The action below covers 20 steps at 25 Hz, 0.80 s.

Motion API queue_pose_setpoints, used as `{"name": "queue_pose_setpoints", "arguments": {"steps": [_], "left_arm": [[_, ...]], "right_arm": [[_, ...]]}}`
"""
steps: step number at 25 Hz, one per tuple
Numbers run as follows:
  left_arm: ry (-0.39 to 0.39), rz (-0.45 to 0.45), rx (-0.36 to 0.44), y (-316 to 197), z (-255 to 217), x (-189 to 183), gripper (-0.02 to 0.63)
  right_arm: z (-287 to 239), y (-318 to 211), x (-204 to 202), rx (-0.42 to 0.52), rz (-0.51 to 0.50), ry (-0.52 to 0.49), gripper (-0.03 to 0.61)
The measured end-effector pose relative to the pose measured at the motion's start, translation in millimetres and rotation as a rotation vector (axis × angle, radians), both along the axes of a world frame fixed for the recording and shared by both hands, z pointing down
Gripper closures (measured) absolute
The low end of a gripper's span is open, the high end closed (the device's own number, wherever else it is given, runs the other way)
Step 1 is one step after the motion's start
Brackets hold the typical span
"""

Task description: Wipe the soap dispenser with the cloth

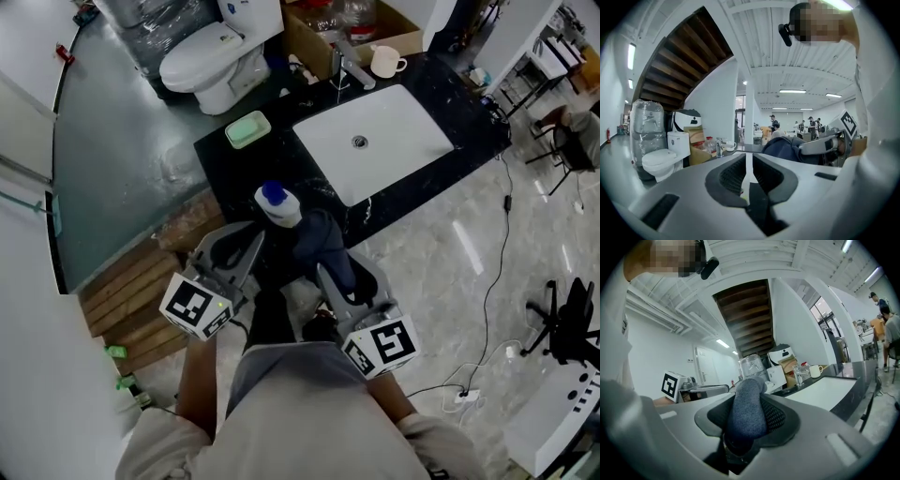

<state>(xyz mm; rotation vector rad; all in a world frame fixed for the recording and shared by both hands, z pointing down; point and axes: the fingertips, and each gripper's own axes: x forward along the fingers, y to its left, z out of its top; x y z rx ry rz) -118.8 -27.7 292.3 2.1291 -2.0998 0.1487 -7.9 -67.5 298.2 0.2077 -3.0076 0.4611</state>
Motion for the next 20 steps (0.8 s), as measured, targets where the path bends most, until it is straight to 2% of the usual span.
{"name": "queue_pose_setpoints", "arguments": {"steps": [2,5,11,17,20], "left_arm": [[-0.023,0.031,-0.038,-4,10,-18,0.523],[-0.054,0.105,-0.079,-14,19,-40,0.477],[-0.114,0.379,-0.177,-45,47,-49,0.331],[-0.157,0.634,-0.241,-62,70,-44,0.318],[-0.146,0.747,-0.268,-66,81,-39,0.316]], "right_arm": [[3,1,-10,-0.002,0.009,0.008,0.435],[3,0,-25,0.006,0.038,0.019,0.436],[19,-7,-45,-0.012,0.177,0.090,0.434],[36,-9,-60,-0.022,0.312,0.158,0.434],[44,-11,-67,-0.027,0.370,0.169,0.434]]}}
